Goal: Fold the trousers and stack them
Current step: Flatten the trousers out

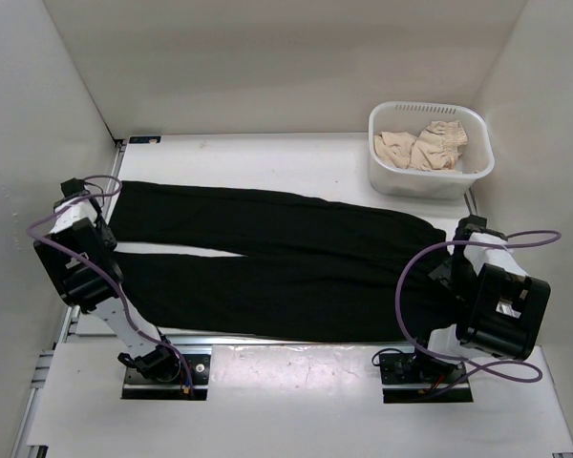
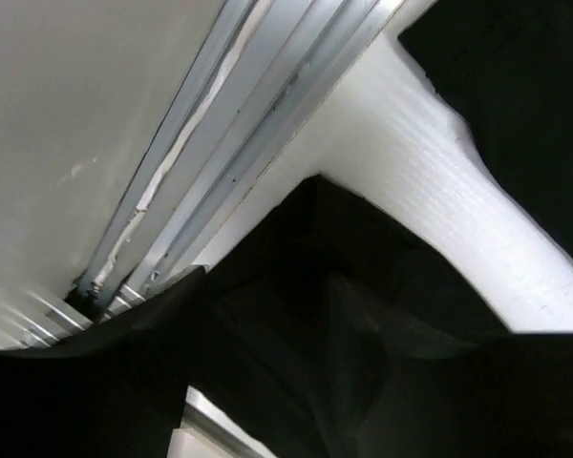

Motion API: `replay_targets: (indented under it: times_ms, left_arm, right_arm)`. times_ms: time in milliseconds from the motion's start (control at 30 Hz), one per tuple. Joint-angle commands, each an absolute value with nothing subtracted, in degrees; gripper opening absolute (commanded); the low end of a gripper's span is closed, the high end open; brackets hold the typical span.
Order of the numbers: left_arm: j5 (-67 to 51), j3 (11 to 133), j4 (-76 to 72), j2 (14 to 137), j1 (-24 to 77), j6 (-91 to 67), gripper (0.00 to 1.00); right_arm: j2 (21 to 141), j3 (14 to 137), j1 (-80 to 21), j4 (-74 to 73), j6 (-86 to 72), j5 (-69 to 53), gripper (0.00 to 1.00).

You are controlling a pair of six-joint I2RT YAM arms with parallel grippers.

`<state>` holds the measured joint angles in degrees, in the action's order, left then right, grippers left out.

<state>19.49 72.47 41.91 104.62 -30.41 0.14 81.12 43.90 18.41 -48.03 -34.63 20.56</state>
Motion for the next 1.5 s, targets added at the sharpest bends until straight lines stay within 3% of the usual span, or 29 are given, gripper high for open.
replay_targets:
  times_ms: [0, 167, 367, 533, 767, 900, 1200, 1467]
  left_arm:
    - [19.8, 75.9, 40.6, 101.3, -30.4, 0.0, 0.68]
    - [17.5, 77.5, 41.8, 98.5, -30.4, 0.0, 0.81]
    - [9.9, 86.9, 44.5, 101.1, -23.4, 0.0, 0.93]
    - [18.3, 89.9, 45.2, 114.6, -19.9, 0.0, 0.89]
    - [25.3, 91.8, 41.9, 122.7, -19.9, 0.0, 0.86]
    - [25.3, 85.9, 40.7, 121.4, -19.9, 0.0, 0.86]
    - [22.8, 77.6, 40.2, 112.6, -20.4, 0.0, 0.86]
    - [9.5, 102.3, 41.2, 115.5, -19.9, 0.0, 0.88]
  right_arm:
    - [78.8, 46.8, 18.8, -51.1, -34.1, 23.6, 0.86]
    - [73.4, 52.5, 18.8, -55.6, -36.6, 25.0, 0.88]
    - [76.2, 64.2, 18.8, -50.8, -40.3, 16.1, 0.88]
    - [86.2, 69.2, 18.8, -46.9, -42.4, 8.6, 0.86]
    - [97.1, 71.5, 14.8, -42.8, -44.8, 7.5, 0.85]
    - [102.3, 70.3, 13.7, -43.8, -46.1, 6.9, 0.85]
    - [101.3, 67.6, 13.7, -46.1, -44.7, 14.1, 0.85]
    - [104.1, 83.1, 13.7, -49.0, -39.8, 11.5, 0.84]
